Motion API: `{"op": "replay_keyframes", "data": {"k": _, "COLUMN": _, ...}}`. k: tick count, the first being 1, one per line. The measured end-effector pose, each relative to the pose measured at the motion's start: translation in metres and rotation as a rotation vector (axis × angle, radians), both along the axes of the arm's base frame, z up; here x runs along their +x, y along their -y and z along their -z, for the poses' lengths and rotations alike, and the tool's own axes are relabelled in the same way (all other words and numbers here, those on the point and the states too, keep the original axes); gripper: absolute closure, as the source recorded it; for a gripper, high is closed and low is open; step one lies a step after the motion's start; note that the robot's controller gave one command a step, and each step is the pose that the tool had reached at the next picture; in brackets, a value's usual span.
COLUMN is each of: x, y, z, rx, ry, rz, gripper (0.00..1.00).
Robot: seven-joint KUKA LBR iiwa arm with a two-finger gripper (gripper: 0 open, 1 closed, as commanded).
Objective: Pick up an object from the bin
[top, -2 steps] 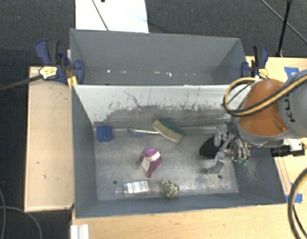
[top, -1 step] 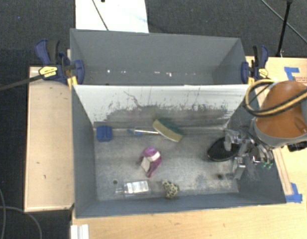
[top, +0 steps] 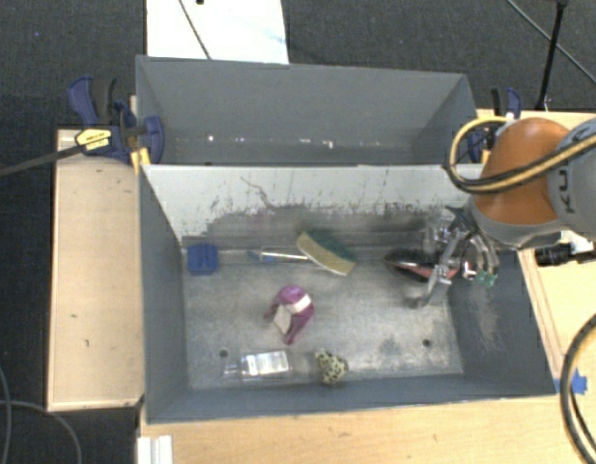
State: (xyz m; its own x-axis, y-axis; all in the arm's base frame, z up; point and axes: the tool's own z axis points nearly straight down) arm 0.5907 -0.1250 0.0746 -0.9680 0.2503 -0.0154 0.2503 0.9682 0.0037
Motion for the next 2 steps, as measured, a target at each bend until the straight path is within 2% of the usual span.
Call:
{"op": "replay_keyframes", "data": {"k": 1, "x": -0.001, "y": 0.001, "z": 0.0, "rx": -0.001, "ry": -0.003, "rz": -0.001, "gripper": 1.0}}
{"op": "replay_keyframes", "data": {"k": 2, "x": -0.001, "y": -0.003, "z": -0.159, "rx": -0.002, "ry": -0.005, "rz": -0.033, "gripper": 1.0}}
